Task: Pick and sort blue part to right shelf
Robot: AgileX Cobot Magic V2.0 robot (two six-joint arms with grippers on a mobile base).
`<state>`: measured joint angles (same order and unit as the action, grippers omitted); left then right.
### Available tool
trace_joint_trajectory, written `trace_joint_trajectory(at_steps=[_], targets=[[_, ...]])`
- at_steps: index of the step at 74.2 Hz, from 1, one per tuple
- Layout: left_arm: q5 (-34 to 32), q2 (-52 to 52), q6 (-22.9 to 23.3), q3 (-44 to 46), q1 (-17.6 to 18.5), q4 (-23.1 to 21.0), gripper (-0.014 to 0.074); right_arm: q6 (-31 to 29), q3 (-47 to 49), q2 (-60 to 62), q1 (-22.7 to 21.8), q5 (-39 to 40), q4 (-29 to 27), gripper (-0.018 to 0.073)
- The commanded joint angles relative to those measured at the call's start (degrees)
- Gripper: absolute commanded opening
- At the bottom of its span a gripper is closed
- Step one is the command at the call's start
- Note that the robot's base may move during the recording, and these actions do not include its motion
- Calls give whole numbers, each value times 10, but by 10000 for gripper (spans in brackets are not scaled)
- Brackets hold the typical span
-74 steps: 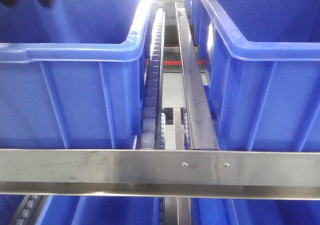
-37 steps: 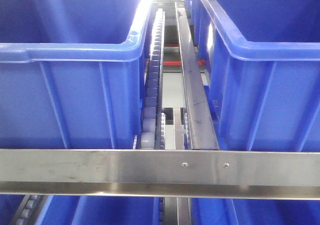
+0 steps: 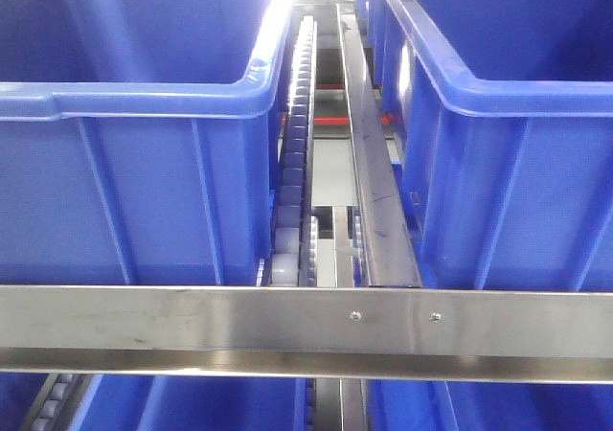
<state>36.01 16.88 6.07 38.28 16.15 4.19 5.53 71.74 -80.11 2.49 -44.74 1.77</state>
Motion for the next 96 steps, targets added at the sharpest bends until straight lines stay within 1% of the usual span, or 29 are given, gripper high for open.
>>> trace_joint_trajectory(at_steps=[1, 10, 21, 34, 39, 42, 46, 52, 54, 59, 62, 64, 73, 78, 85, 86, 87, 88, 93, 94, 95, 96], targets=[[-35, -15, 3, 15, 0, 1, 124, -14, 33, -29, -14, 56, 5, 215], [-35, -39, 3, 15, 0, 1, 124, -23, 55, -109, -17, 81, 17, 215], [-35, -40, 3, 15, 0, 0, 124, -23, 71, -181, -17, 98, 21, 215], [-35, -40, 3, 15, 0, -1, 124, -23, 72, -225, -17, 112, 41, 218], [-35, -40, 3, 15, 0, -1, 124, -23, 73, -233, -17, 114, 43, 235], [-35, -40, 3, 15, 0, -1, 124, -23, 73, -236, -17, 114, 43, 266], [-35, -40, 3, 15, 0, -1, 124, -23, 73, -238, -17, 114, 43, 332], [-35, -40, 3, 15, 0, -2, 124, -23, 74, -237, -17, 114, 43, 450], [-35, -40, 3, 15, 0, -2, 124, -23, 78, -237, -17, 111, 43, 506], [-35, -40, 3, 15, 0, -3, 124, -23, 86, -237, -17, 99, 43, 594], [-35, -40, 3, 15, 0, -3, 124, -23, 93, -236, -17, 91, 43, 633], [-35, -40, 3, 15, 0, -3, 124, -23, 99, -236, -17, 83, 43, 636], [-35, -40, 3, 15, 0, -3, 124, -23, 117, -218, -17, 53, 43, 604], [-35, -40, 3, 15, 0, -3, 124, -23, 117, -193, -17, 44, 40, 552], [-35, -40, 3, 15, 0, -3, 124, -23, 111, -155, -17, 32, 38, 394], [-35, -40, 3, 15, 0, -3, 124, -23, 108, -145, -17, 31, 38, 361], [-35, -40, 3, 15, 0, -3, 124, -23, 105, -137, -17, 31, 38, 309], [-35, -40, 3, 15, 0, -3, 124, -23, 101, -134, -17, 31, 38, 292], [-35, -40, 3, 15, 0, -3, 124, -23, 74, -94, -17, 36, 38, 123], [-35, -40, 3, 15, 0, -3, 124, -23, 70, -85, -17, 37, 38, 107], [-35, -40, 3, 15, 0, -3, 124, -23, 64, -76, -17, 39, 38, 64], [-35, -40, 3, 15, 0, -3, 124, -23, 56, -67, -17, 42, 38, 42]])
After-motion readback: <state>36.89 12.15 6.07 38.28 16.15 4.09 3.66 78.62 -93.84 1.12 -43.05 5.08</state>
